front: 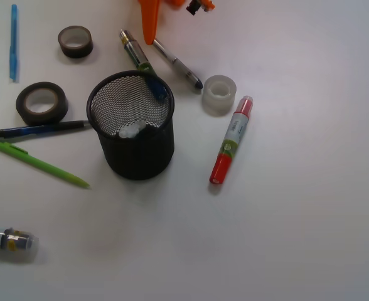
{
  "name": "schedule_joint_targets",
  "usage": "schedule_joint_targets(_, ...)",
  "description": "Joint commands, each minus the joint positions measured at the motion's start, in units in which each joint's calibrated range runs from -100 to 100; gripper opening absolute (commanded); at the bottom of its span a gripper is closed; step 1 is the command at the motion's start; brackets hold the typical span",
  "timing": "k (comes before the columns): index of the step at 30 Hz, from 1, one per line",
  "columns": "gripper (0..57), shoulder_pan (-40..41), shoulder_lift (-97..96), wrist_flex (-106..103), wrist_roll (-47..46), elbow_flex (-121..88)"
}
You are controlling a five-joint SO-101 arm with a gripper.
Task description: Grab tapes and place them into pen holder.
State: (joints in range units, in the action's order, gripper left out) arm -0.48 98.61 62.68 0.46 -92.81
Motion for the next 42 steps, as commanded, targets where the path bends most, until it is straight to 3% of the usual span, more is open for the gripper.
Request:
schedule_joint_targets(1,49.5,-5.0,0.4,-10.2,1.7,-3.5)
schedule_joint_targets(15,49.5,-5.6,0.4,-9.1,1.9,-2.7)
schedule_joint_targets(22,49.4,-16.6,-4.0,2.8,3.4,13.7)
schedule_joint_targets(27,49.4,-20.2,-27.1,9.3,3.8,40.7)
schedule_joint_targets(32,49.4,-29.8,-60.9,25.7,11.1,63.8)
schedule_joint_targets(38,40.5,-32.4,-84.0,26.3,13.7,71.8)
schedule_joint_targets(42,40.0,-35.5,-90.4,20.3,13.5,72.0)
